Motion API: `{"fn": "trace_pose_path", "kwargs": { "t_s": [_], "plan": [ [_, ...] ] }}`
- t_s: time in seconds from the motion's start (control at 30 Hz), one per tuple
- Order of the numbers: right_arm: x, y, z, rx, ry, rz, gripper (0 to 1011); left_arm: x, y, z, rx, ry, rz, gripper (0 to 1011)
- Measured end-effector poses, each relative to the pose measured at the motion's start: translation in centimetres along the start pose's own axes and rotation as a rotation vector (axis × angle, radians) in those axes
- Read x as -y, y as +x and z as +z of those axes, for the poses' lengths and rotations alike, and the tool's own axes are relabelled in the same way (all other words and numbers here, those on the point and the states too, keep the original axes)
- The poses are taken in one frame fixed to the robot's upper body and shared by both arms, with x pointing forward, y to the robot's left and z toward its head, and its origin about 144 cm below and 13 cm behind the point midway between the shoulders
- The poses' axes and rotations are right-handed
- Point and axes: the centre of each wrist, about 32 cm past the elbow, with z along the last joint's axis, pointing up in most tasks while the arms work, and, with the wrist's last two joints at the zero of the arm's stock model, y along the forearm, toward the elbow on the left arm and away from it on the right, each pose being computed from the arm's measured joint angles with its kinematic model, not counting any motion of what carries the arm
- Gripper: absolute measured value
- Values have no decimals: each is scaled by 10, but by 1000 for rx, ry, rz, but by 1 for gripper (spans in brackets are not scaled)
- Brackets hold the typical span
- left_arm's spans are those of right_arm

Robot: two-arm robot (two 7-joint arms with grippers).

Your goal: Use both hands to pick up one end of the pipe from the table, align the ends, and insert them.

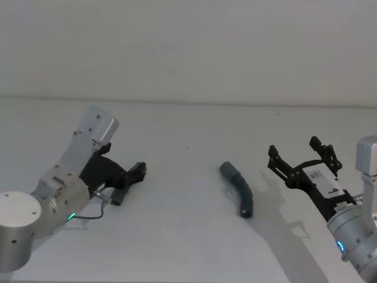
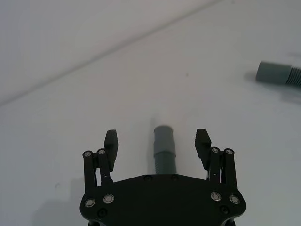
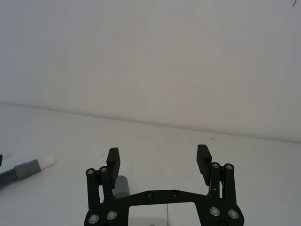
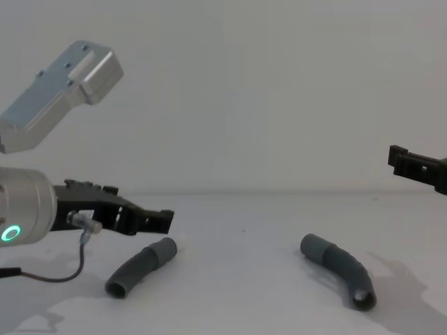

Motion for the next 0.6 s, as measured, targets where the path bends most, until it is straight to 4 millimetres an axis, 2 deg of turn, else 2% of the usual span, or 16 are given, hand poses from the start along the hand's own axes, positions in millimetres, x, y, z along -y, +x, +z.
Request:
{"fn": "trace_pose_path", "kwargs": {
  "t_s": [0.6],
  "plan": [
    [0, 0, 0, 0, 0, 0, 1001, 12, 24, 3, 19, 132, -38, 1000]
  ]
}}
